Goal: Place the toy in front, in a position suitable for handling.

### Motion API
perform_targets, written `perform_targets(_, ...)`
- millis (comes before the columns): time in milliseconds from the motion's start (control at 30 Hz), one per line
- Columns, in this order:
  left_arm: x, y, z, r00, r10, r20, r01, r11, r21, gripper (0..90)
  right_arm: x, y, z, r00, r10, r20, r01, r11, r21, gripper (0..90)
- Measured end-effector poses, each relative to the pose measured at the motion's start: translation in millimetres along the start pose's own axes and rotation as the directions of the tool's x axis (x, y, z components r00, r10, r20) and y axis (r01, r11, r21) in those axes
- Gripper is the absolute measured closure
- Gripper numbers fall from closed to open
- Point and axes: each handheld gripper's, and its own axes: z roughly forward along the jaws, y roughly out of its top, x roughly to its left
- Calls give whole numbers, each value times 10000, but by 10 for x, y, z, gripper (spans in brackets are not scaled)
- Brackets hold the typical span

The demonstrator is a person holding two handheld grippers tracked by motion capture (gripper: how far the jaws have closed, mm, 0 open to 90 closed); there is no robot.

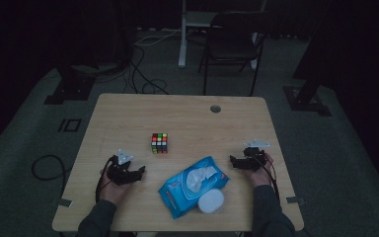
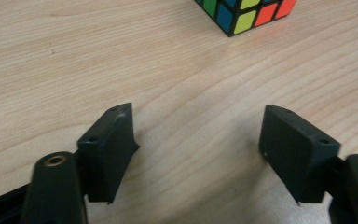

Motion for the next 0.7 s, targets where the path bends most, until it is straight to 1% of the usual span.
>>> perform_targets(67,-5,-6,-9,10000,-6,14,6,10000,-20,354,5,-2,-2,10000,34,23,-34,10000,-11,122)
perform_targets(167,-19,-7,-23,10000,-12,-10,12,10000,40,369,13,-6,-7,10000,62,61,-62,10000,-27,139)
perform_targets(200,-36,-6,-29,10000,13,44,-14,10000,68,381,25,-15,-33,9999,136,94,-135,9998,-161,256)
perform_targets(233,-36,-6,-29,10000,13,44,-14,10000,68,384,25,-15,-33,9999,136,94,-135,9998,-161,256)
perform_targets(267,-44,-6,-31,10000,24,59,-25,10000,86,384,32,-21,-58,9998,174,118,-172,9996,-203,319)
perform_targets(300,-49,-6,-33,9999,16,135,-17,10000,74,384,32,-21,-58,9998,174,118,-172,9996,-203,319)
perform_targets(333,-43,-2,-37,9989,-112,464,108,9999,82,367,34,-29,-72,9996,252,-107,-255,9993,-287,354)
perform_targets(367,-43,-2,-37,9989,-112,464,108,9999,82,354,34,-29,-72,9996,252,-107,-255,9993,-287,354)
perform_targets(400,-35,-1,-41,9978,-180,642,174,9998,94,349,45,-30,-82,9992,291,-277,-299,9992,-279,358)
perform_targets(467,-29,2,-54,9959,-315,843,308,9995,97,340,56,-30,-88,9990,275,-354,-285,9992,-279,358)
perform_targets(567,-40,18,-123,9935,-375,1076,388,9992,-100,343,104,-27,-124,9984,88,-557,-106,9994,-326,357)
perform_targets(600,-57,26,-163,9949,-247,978,268,9994,-203,382,132,-26,-147,9971,31,-760,-53,9996,-287,355)
perform_targets(633,-81,33,-203,9958,-109,905,135,9995,-286,382,132,-26,-147,9971,31,-760,-53,9996,-287,355)
perform_targets(667,-135,35,-262,9931,-55,1175,112,9988,-477,393,159,-26,-177,9960,-27,-894,3,9996,-269,355)
perform_targets(700,-135,35,-262,9931,-55,1175,112,9988,-477,399,159,-26,-177,9960,-27,-894,3,9996,-269,355)
